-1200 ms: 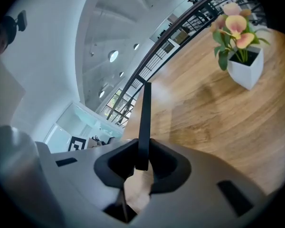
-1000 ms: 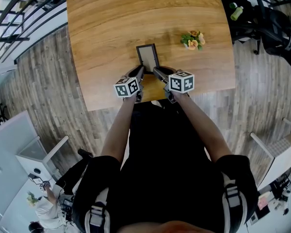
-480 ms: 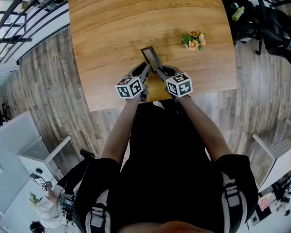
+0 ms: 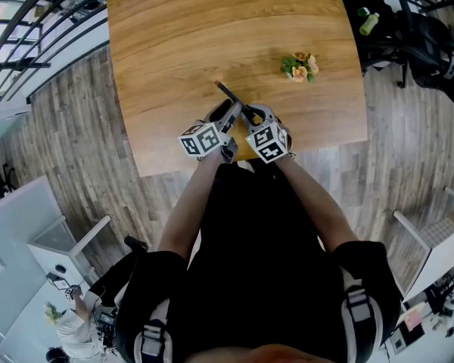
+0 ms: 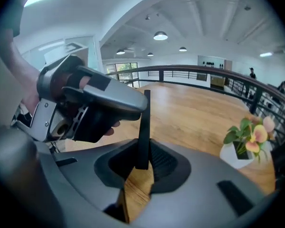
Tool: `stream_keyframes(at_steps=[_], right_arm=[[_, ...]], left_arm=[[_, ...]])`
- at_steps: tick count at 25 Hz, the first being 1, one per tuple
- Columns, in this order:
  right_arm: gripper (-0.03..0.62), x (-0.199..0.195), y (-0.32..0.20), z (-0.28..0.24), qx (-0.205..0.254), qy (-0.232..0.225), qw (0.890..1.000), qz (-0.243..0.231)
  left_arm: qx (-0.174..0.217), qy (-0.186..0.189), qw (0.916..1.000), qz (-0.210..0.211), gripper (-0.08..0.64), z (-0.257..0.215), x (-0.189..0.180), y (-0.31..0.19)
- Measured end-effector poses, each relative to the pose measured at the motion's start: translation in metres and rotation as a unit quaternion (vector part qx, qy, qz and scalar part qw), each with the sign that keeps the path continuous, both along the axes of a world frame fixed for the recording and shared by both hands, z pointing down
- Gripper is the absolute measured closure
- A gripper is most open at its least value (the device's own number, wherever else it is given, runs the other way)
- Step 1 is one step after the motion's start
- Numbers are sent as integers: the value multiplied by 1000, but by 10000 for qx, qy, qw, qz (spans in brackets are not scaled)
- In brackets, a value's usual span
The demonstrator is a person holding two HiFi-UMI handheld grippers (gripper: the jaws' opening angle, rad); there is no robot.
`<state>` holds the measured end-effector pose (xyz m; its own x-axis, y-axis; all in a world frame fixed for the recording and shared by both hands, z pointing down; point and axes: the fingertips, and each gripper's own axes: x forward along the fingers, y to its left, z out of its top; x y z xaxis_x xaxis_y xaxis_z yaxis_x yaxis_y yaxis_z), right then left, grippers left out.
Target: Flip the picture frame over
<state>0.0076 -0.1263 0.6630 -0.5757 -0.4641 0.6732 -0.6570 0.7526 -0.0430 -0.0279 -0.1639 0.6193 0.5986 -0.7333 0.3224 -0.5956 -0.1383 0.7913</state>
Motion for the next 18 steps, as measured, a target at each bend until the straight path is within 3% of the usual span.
stream_keyframes(at_steps=[6,11,18], right_arm=[[517,-3,1,-3,631,567,9961,-223],[517,-2,3,-4,801,713,9937,-326],[515,-4,4,-7,947,754,9917,-442]], left_arm=[[-269,90,9996,-94,374,2,3,-5],[-579,-176,9981,-151,376,17,2,-5],[-794,-133,9965,-234,403,23,0,-5]])
